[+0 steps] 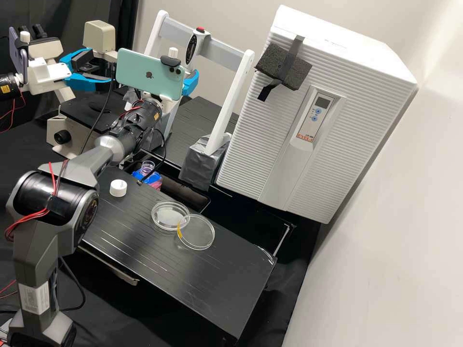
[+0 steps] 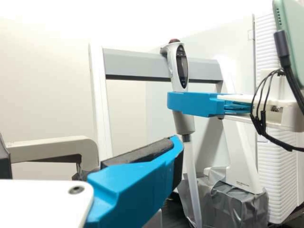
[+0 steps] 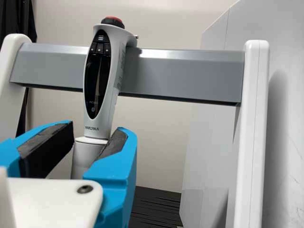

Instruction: Use the pipette

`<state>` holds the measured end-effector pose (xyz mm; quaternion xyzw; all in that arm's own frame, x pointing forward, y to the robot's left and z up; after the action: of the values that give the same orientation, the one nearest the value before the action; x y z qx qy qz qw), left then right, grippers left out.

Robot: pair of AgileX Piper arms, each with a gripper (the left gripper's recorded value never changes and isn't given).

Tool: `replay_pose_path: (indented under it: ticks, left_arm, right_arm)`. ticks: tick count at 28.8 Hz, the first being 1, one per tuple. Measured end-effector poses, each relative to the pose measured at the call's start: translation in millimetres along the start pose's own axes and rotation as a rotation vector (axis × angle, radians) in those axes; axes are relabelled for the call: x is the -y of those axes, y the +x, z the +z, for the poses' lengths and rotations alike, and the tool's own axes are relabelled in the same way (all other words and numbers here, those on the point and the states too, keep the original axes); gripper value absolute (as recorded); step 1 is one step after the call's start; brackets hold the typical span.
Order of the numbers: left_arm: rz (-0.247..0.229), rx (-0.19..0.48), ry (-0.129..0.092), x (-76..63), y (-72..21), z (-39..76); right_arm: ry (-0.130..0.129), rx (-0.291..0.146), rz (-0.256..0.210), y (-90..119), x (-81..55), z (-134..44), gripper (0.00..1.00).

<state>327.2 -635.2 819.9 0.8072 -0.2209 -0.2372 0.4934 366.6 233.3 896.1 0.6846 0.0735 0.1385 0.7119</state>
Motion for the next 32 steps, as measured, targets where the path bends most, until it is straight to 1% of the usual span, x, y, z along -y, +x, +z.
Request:
replay_pose_path:
  ticks: [5, 10, 19, 20, 23, 28, 32]
  left_arm:
    - [-0.002, -0.001, -0.001, 0.7, -0.4, -0.1]
    - [-0.013, -0.004, -0.004, 3.8, -2.2, -0.6]
    - [-0.017, -0.005, -0.005, 5.0, -2.9, -0.8]
    - [-0.021, -0.003, -0.002, 5.8, -3.2, -0.6]
    - [-0.022, -0.003, -0.003, 6.3, -3.5, -0.7]
    - [-0.022, -0.003, -0.003, 6.3, -3.5, -0.7]
    - [-0.031, -0.006, -0.005, 8.9, -5.0, -1.0]
  right_arm:
    - [0.003, 0.005, -0.007, 0.9, 4.0, 0.0, 0.0]
    - [0.005, 0.006, -0.007, 0.9, 4.0, 0.0, 0.0]
    - [0.005, 0.01, -0.006, -0.8, 4.3, 1.7, 0.0]
    - [0.005, 0.012, -0.005, -1.6, 3.5, 2.2, 0.0]
    - [0.003, 0.012, 0.011, -6.0, -5.5, 0.9, 0.0]
    - [0.002, 0.023, 0.011, -10.5, -16.1, -0.1, 0.0]
    - [0.006, 0.022, 0.007, -11.8, -18.7, -2.5, 0.0]
